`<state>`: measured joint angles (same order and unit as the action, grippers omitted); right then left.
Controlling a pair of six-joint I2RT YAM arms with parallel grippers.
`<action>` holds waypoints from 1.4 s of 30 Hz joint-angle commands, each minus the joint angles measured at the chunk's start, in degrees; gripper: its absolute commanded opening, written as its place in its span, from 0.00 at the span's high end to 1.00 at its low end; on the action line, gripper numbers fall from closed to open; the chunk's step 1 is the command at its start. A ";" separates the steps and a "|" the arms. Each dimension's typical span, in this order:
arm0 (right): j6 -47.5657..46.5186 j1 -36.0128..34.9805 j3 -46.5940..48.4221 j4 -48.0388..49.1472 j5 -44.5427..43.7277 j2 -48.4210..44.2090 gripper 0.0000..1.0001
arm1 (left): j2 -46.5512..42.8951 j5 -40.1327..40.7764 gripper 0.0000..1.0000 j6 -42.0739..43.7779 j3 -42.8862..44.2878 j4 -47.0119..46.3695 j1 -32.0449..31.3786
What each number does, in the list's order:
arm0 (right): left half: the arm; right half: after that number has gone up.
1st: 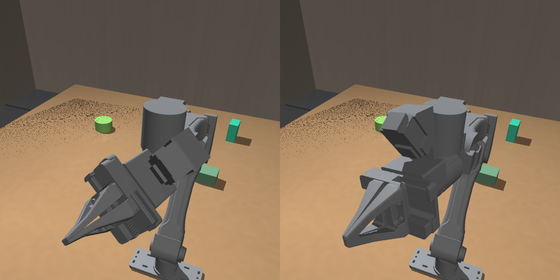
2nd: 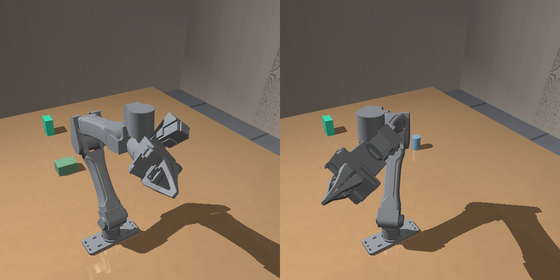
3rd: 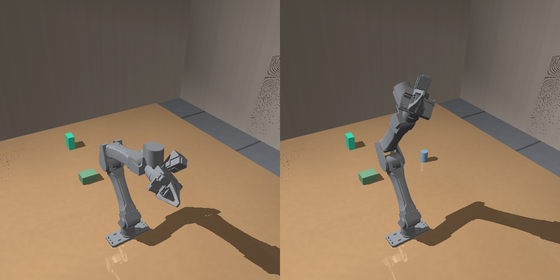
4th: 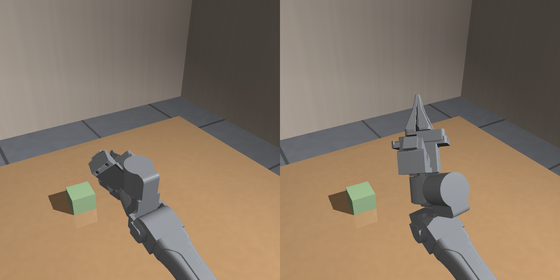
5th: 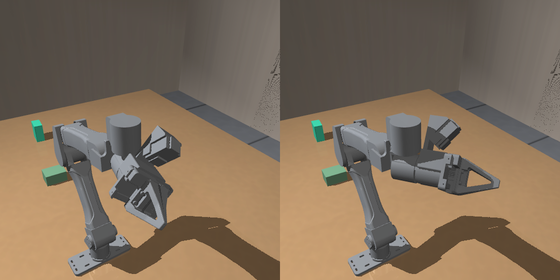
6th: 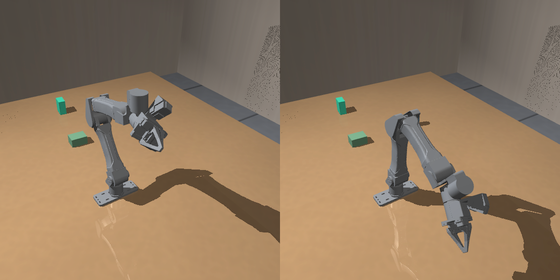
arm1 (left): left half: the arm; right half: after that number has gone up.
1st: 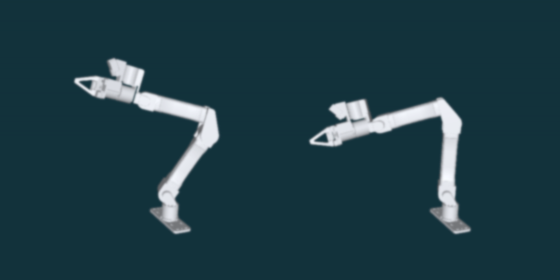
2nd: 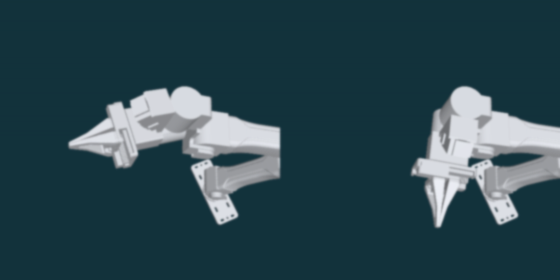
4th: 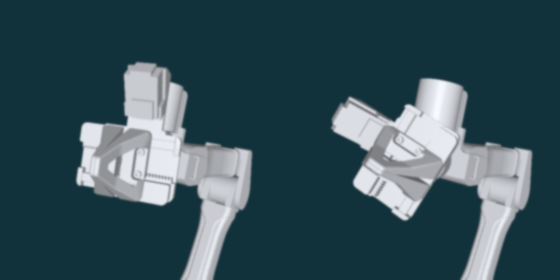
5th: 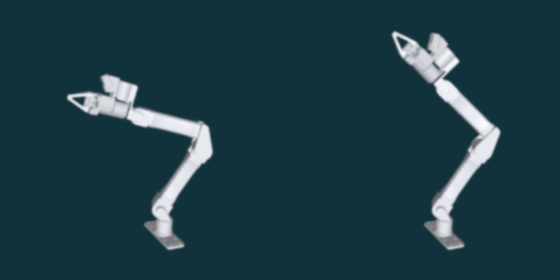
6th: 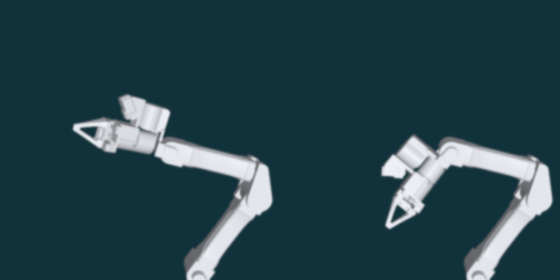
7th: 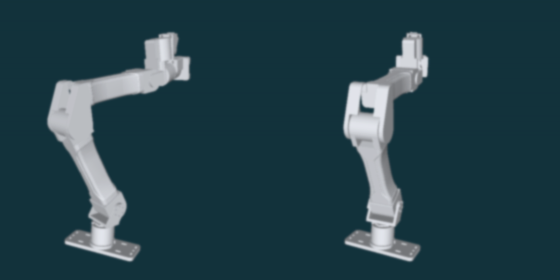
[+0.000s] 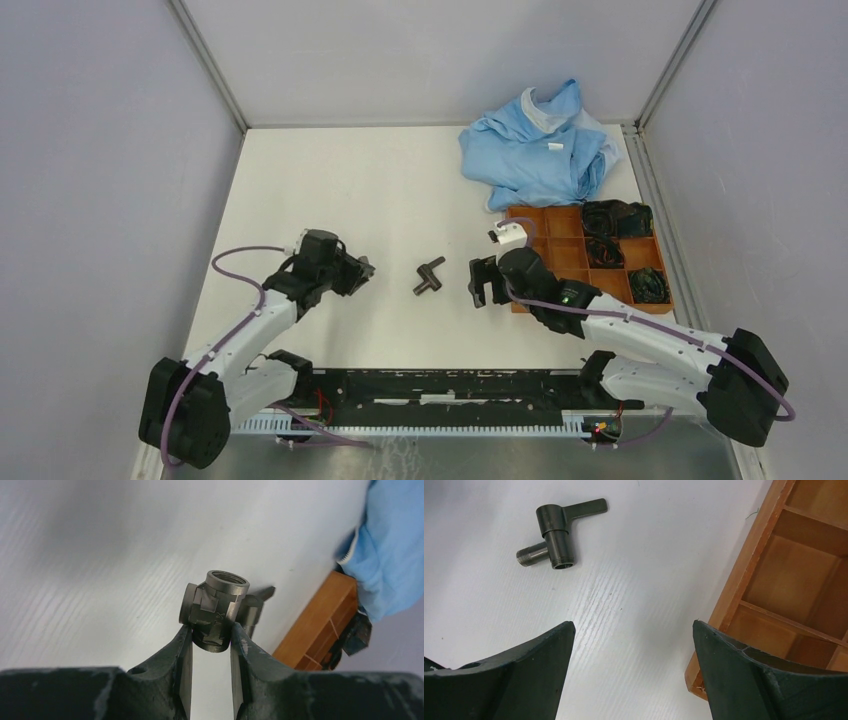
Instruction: Install the water faucets
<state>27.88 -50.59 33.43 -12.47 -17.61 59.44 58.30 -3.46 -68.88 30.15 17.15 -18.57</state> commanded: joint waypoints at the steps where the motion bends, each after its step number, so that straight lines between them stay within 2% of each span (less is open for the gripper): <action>1: 0.88 -0.12 2.10 2.79 1.45 -0.02 0.06 | -0.10 16.43 0.98 -15.82 0.22 7.64 -4.15; 4: 1.39 -0.13 1.75 3.11 1.58 -0.07 0.06 | 3.89 19.77 0.98 -18.48 1.91 11.21 -5.53; 7: 1.84 -0.13 1.53 2.67 1.87 0.00 0.07 | 6.86 19.87 0.98 -19.28 2.55 11.16 -5.77; 9: 2.26 -0.13 1.04 2.55 1.79 -0.19 0.07 | 8.06 19.73 0.94 -19.55 2.37 10.24 -5.76; 11: 2.74 -0.15 0.55 2.56 1.82 -0.49 0.07 | 8.90 19.61 0.81 -19.54 2.24 9.38 -5.85; 12: 2.80 -0.21 0.34 2.65 1.87 -0.63 0.07 | 9.13 19.38 0.71 -19.31 2.51 9.21 -5.91; 13: 2.88 -0.13 0.23 2.63 1.89 -0.60 0.07 | 9.28 19.29 0.53 -18.76 2.85 9.07 -5.85; 15: 2.84 -0.13 0.14 2.67 1.90 -0.64 0.07 | 9.01 19.03 0.27 -16.51 4.11 8.97 -5.97; 18: 2.64 -0.19 0.23 2.69 2.44 -0.46 0.07 | 7.25 19.11 0.03 -12.31 6.69 8.89 -6.00; 19: 2.56 -0.22 0.23 2.87 2.73 -0.49 0.07 | 6.51 19.30 0.01 -10.48 7.86 8.87 -5.96; 23: 2.45 -0.21 0.19 3.02 2.93 -0.38 0.07 | 4.85 22.32 0.00 -1.58 13.84 12.09 -5.98; 26: 2.53 -0.21 -0.20 3.08 2.92 -0.61 0.07 | 7.02 25.34 0.02 8.70 18.23 15.07 -5.63; 31: 2.54 -0.21 -0.90 2.87 2.87 -1.55 0.07 | 15.18 17.28 0.02 20.80 21.11 14.86 -1.16; 42: 2.19 -0.21 -1.61 1.49 1.70 -3.29 0.06 | 22.80 10.44 0.03 25.25 17.57 8.07 -0.15</action>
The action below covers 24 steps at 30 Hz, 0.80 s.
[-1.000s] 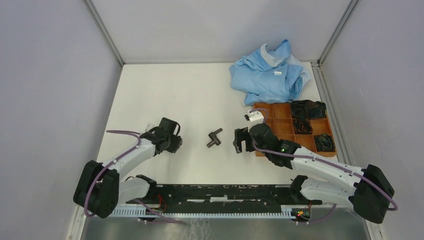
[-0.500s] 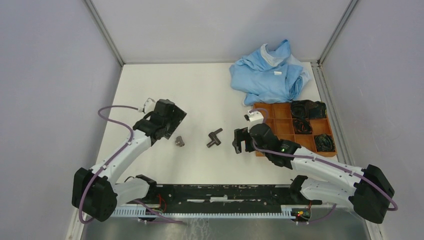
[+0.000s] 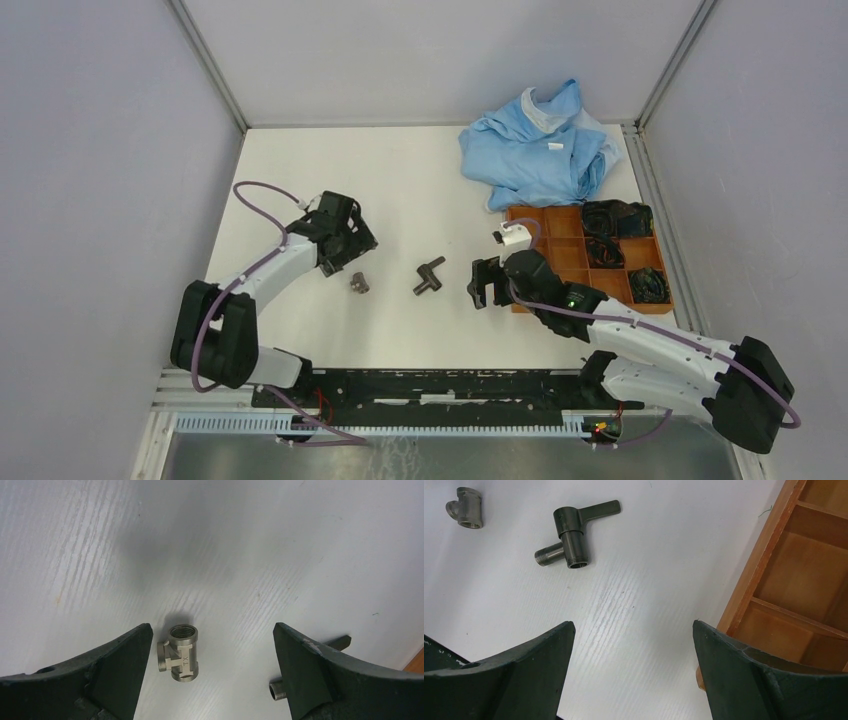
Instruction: Install the water faucets
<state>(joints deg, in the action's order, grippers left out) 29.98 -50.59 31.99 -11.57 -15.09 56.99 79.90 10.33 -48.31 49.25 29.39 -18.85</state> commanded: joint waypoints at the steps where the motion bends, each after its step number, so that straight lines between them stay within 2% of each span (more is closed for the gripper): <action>1: 0.03 -0.19 -0.15 0.60 -0.85 -0.68 0.06 | 1.36 -4.29 0.03 4.67 -1.99 -4.80 0.11; 9: 0.17 -0.19 -0.08 1.42 -0.14 0.64 0.06 | -0.11 -7.38 0.04 -0.38 -6.00 -6.94 -2.09; 17: 0.56 -0.20 -0.20 2.23 0.78 1.80 0.06 | -7.25 -8.18 0.04 -16.67 -12.12 -7.30 -8.56; 20: -0.78 -0.23 -0.17 3.77 3.20 1.90 0.07 | -10.06 -7.00 0.04 -17.64 -12.25 -5.71 -9.00; 24: -0.38 -0.77 0.28 5.68 5.46 2.34 0.08 | -12.51 -1.38 0.03 -14.18 -7.76 0.36 -8.87</action>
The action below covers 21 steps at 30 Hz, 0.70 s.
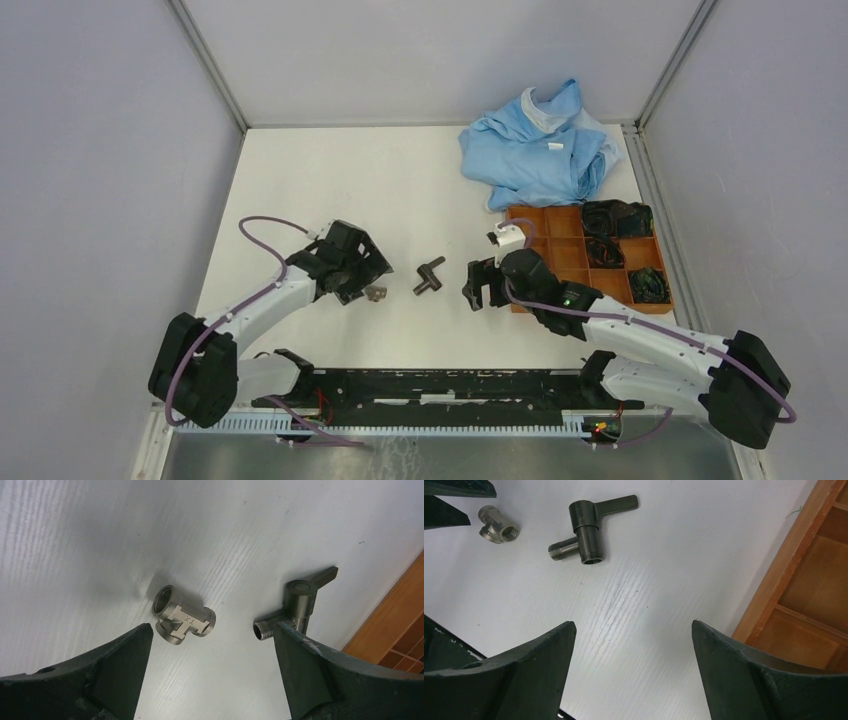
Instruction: Install the water faucets
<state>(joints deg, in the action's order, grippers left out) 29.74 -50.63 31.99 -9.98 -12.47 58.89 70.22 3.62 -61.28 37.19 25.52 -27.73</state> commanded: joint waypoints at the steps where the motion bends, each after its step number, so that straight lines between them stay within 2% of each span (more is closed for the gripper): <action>1: 0.13 -1.22 0.70 4.07 2.96 1.01 0.09 | -2.92 6.38 0.03 0.68 5.86 5.52 0.09; 6: 0.75 -4.12 3.59 2.86 2.16 4.24 0.10 | 0.05 12.17 0.12 13.67 12.47 13.01 0.28; 9: 1.51 -4.89 3.29 3.08 1.42 4.60 0.10 | 0.71 14.20 0.16 17.87 12.68 15.30 0.30; 14: 1.92 -5.00 3.17 3.22 1.00 4.48 0.10 | 1.23 4.11 0.24 25.72 9.79 9.58 0.25; 16: 1.98 -5.09 3.26 2.88 0.75 4.40 0.10 | 2.12 -0.60 0.23 28.49 9.52 8.08 0.28; 21: 2.10 -5.09 3.00 2.39 0.17 3.70 0.09 | 5.59 0.23 0.10 32.16 9.49 7.85 0.31</action>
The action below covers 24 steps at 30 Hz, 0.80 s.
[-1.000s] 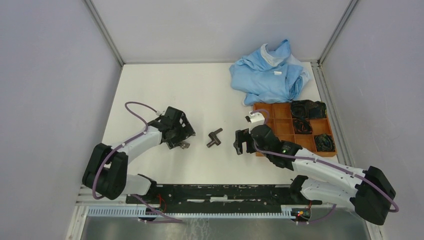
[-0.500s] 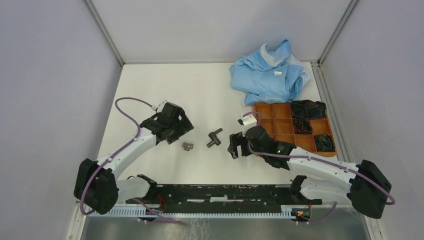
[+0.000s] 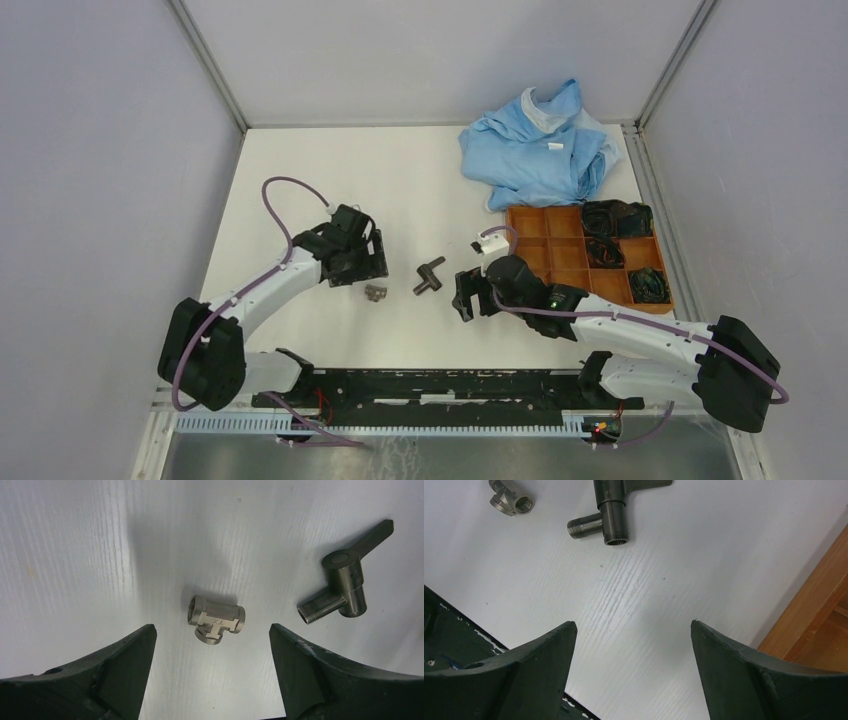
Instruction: Install the water faucets
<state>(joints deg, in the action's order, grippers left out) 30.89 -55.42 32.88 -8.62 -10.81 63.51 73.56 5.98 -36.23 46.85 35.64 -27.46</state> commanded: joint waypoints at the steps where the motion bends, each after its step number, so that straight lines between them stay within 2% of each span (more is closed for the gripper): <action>1: 1.01 -0.30 1.97 1.08 -1.55 -1.01 0.09 | 3.07 -3.00 0.08 7.58 -0.37 -2.87 0.02; 4: 1.12 -0.30 2.14 1.13 -1.60 -0.76 0.09 | 4.43 -4.79 0.06 7.93 -0.88 -4.88 -0.05; 11: 1.43 -0.30 2.36 1.16 -1.48 -0.44 0.09 | 7.88 -3.20 0.27 6.92 -0.41 -6.39 -0.83; 14: 1.37 -0.30 2.27 1.05 -1.59 -0.48 0.09 | 8.61 -0.11 0.27 5.06 -0.23 -5.58 -1.88; 18: 1.38 -0.30 2.36 0.60 -1.93 -0.63 0.09 | 6.49 9.01 0.29 -6.11 -0.54 -1.12 -2.06; 20: 1.47 -0.30 2.53 0.37 -1.96 -0.87 0.09 | 4.76 9.37 0.30 -10.30 -1.74 -0.58 -1.98; 24: 2.87 -0.56 2.65 0.85 -1.36 -1.54 0.10 | 1.72 7.74 0.30 -9.10 -3.13 -0.99 -1.84</action>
<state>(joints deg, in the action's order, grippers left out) 31.92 -55.42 32.91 -8.69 -11.64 63.44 79.20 11.33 -40.91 44.82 33.80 -29.39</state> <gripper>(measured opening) 0.906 0.705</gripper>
